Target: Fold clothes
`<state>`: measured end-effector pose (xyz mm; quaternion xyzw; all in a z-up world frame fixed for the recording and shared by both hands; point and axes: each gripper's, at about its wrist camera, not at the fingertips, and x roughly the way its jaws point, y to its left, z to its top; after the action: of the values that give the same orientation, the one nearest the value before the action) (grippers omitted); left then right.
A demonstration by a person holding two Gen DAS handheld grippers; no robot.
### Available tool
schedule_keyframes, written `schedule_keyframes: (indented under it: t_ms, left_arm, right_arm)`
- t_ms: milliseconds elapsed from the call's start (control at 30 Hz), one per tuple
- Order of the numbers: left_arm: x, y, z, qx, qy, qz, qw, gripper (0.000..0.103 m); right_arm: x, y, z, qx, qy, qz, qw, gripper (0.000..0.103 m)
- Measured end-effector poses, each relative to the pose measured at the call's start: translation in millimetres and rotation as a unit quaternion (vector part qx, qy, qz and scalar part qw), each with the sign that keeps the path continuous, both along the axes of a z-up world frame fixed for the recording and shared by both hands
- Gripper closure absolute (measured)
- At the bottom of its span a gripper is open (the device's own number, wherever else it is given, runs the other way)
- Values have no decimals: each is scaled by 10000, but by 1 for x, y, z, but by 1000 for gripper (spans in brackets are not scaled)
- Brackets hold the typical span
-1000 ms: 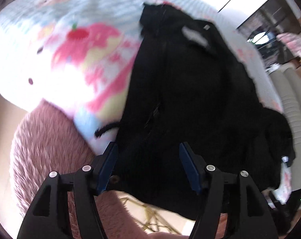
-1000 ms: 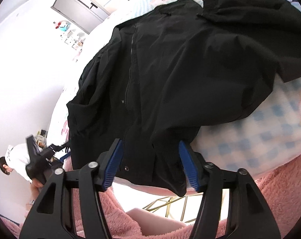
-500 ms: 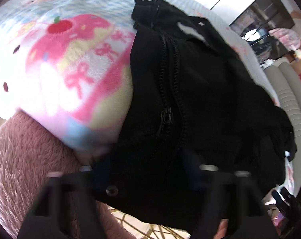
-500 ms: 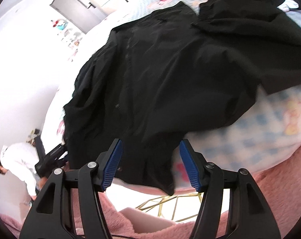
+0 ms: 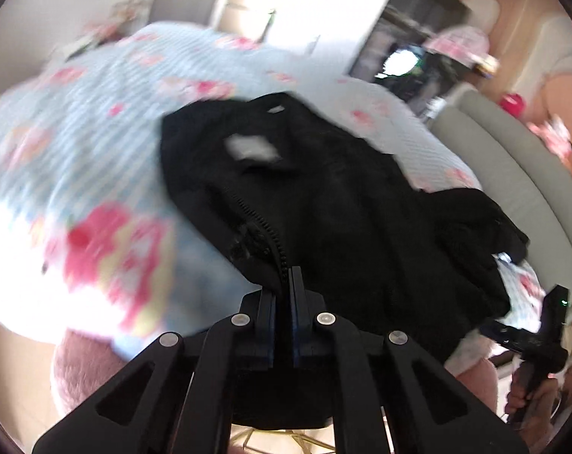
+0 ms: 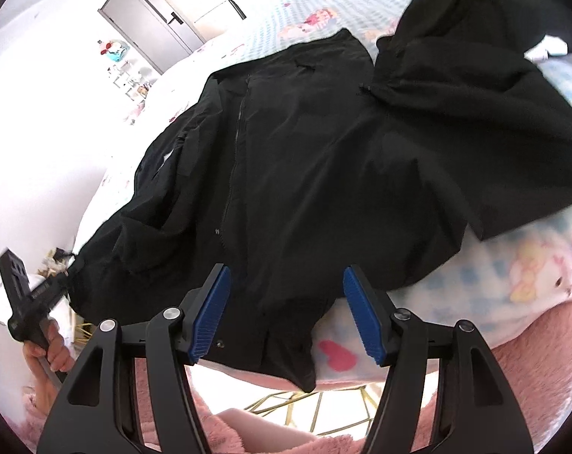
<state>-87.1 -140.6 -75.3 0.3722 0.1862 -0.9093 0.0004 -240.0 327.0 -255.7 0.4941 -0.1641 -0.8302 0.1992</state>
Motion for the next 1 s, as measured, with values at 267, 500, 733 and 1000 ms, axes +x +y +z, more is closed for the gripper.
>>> schedule_keyframes:
  t_ms: [267,500,733,1000]
  left_arm:
    - [-97,198,-13,25,-362,-3082,9506,61]
    - [-82,216,-73,251,-1025,-3114,9444,59]
    - [-38,112,-72,1167,-626,-1714,9763,53]
    - [-55,109,-109,1032,-1077,-1392,9790,37]
  right_arm:
    - [6,21,23,-190,333,-341,9987,35]
    - [18,9,0,-153,-40,-2,9999,34]
    - [-10,-52,-8,-163,-3,789,9967,29]
    - [-60,-90,-23,567,183,929,9939,25]
